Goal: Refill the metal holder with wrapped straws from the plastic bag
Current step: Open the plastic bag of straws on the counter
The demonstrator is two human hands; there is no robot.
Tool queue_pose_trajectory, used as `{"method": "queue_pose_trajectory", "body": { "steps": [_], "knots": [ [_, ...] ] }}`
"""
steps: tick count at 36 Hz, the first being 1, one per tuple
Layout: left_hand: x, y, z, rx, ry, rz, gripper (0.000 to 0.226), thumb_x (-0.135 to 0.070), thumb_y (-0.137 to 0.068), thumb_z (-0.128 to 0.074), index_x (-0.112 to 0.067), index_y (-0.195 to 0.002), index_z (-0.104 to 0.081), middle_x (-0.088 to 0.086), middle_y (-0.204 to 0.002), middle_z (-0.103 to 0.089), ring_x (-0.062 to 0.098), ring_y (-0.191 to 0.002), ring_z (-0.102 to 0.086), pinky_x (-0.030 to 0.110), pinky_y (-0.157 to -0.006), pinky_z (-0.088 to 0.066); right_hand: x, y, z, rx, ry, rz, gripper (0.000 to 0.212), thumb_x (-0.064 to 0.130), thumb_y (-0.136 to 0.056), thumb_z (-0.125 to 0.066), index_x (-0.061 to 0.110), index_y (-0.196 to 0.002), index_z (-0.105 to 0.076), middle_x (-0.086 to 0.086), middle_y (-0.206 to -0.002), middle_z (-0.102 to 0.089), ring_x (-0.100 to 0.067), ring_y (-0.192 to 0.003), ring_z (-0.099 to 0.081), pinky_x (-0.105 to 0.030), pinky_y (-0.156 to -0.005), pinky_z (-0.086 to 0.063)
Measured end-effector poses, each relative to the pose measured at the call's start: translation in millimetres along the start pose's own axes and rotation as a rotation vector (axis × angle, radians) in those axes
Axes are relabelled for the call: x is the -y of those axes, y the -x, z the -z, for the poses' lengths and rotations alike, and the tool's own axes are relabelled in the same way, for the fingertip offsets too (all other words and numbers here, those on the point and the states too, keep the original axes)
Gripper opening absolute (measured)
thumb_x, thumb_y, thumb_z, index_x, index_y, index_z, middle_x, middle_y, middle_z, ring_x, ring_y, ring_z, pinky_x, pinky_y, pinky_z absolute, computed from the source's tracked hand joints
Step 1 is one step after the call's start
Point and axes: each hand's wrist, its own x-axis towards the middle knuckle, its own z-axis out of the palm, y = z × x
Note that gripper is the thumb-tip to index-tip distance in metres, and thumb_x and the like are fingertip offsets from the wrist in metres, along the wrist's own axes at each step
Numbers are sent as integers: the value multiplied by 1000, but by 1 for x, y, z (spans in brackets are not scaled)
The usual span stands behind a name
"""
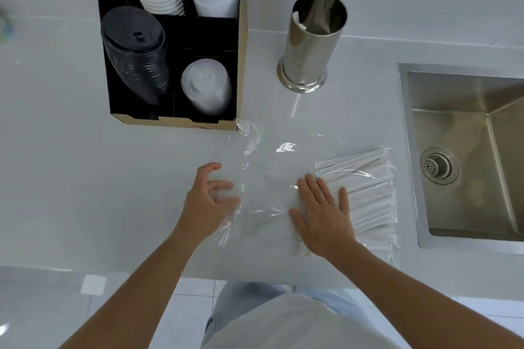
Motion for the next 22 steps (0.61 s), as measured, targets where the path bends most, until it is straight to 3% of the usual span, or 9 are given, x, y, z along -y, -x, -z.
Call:
{"method": "queue_pose_trajectory", "body": {
  "steps": [3,6,10,16,19,22],
  "knots": [
    [10,15,-4,2,56,72,73,-20,-63,-86,-54,-113,-46,-3,-92,-75,10,-83,-72,27,-69,-56,-15,1,10,3,-1,39,66,52,-98,-28,25,-155,-10,6,-165,0,-13,-150,1,-49,-118,6],
    [17,29,-8,-8,88,140,63,-16,-67,-86,-41,-114,-52,-5,-87,-77,9,-78,-73,24,-65,-53,-35,-3,23,-25,-9,39,64,50,-98,-32,24,-155,-17,5,-165,-5,-14,-150,-4,-52,-117,1],
    [28,48,-15,-15,237,240,49,-7,-70,-84,-27,-109,-62,7,-83,-77,20,-72,-70,35,-66,-57,-64,-17,41,-23,29,31,61,47,-100,-30,23,-154,-18,3,-164,-8,-16,-150,-5,-56,-117,-3],
    [41,78,-37,-37,438,357,38,-1,-71,-82,-12,-105,-69,13,-83,-74,19,-75,-71,29,-65,-59,-101,-50,70,-59,32,41,54,39,-99,-39,24,-150,-25,-2,-161,-20,-21,-147,-17,-57,-115,-11],
    [42,89,-51,-69,516,403,33,0,-75,-78,-8,-105,-68,16,-89,-73,19,-78,-70,26,-65,-58,-110,-67,84,-63,-6,58,53,34,-98,-45,21,-147,-32,-6,-155,-34,-25,-142,-31,-53,-112,-19],
    [39,97,-67,-90,582,421,27,1,-78,-75,-3,-103,-67,11,-82,-73,20,-75,-69,28,-67,-60,-113,-81,95,-89,-46,93,45,28,-95,-52,17,-138,-46,-10,-139,-53,-35,-121,-54,-49,-102,-35]
  ]
}}
